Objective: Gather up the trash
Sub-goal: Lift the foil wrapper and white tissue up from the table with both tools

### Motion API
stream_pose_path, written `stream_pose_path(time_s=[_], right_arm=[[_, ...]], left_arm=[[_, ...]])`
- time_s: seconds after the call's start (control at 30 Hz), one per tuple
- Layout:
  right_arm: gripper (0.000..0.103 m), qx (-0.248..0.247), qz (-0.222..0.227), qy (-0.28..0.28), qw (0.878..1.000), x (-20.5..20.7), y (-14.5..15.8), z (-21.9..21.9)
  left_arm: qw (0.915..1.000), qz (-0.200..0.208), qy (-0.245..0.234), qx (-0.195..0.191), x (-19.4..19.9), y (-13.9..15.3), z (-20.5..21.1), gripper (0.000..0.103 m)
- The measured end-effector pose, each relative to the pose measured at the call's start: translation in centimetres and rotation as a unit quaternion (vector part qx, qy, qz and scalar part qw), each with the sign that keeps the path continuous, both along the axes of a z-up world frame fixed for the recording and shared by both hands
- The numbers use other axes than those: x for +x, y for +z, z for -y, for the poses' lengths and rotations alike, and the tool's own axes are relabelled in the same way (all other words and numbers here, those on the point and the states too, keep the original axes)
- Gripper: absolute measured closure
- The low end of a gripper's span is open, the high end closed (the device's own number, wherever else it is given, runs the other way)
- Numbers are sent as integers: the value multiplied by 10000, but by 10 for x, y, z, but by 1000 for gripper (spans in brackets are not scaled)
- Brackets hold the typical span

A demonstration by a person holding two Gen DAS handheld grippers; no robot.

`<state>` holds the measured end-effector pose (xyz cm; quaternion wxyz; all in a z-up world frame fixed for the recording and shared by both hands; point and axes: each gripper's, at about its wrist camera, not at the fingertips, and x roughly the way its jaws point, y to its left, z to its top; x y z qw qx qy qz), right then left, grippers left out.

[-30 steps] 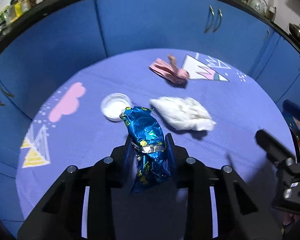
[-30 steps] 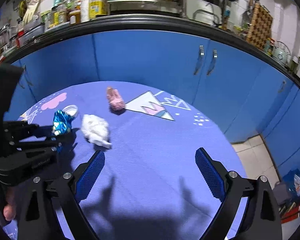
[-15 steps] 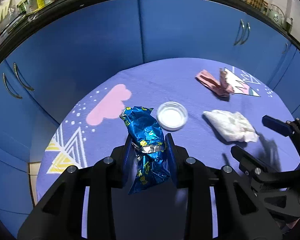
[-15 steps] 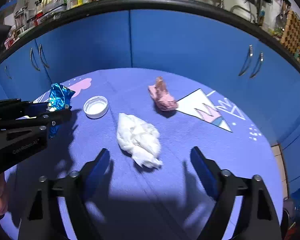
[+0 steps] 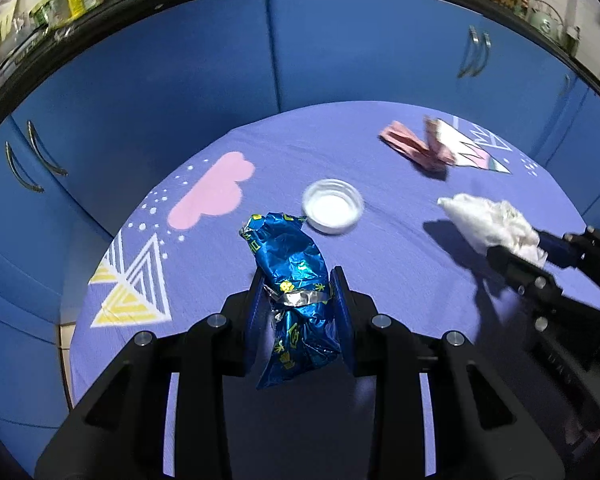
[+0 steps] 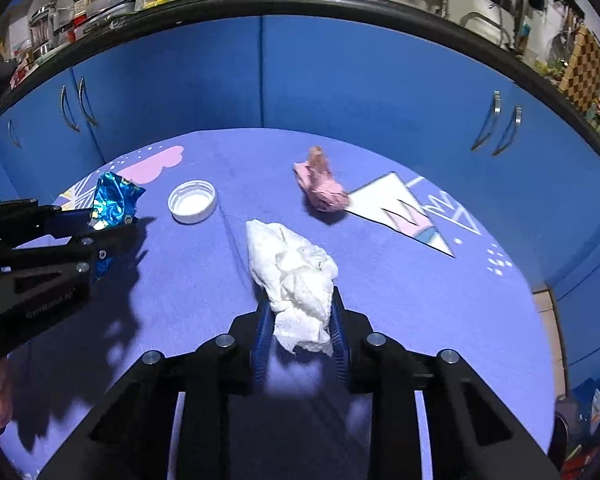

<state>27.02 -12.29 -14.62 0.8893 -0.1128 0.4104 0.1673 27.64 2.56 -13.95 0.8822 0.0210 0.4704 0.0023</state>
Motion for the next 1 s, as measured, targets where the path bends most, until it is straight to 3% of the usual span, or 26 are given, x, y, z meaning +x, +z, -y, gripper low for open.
stream_pose_path(time_s=[0.5, 1.0], right_arm=[[77, -80, 497, -334, 9982, -71, 56, 52], [76, -94, 801, -629, 9948, -126, 87, 95]], left_arm=[[9967, 360, -723, 23, -62, 44, 77, 70], [9911, 578, -1191, 105, -109, 76, 132, 70]])
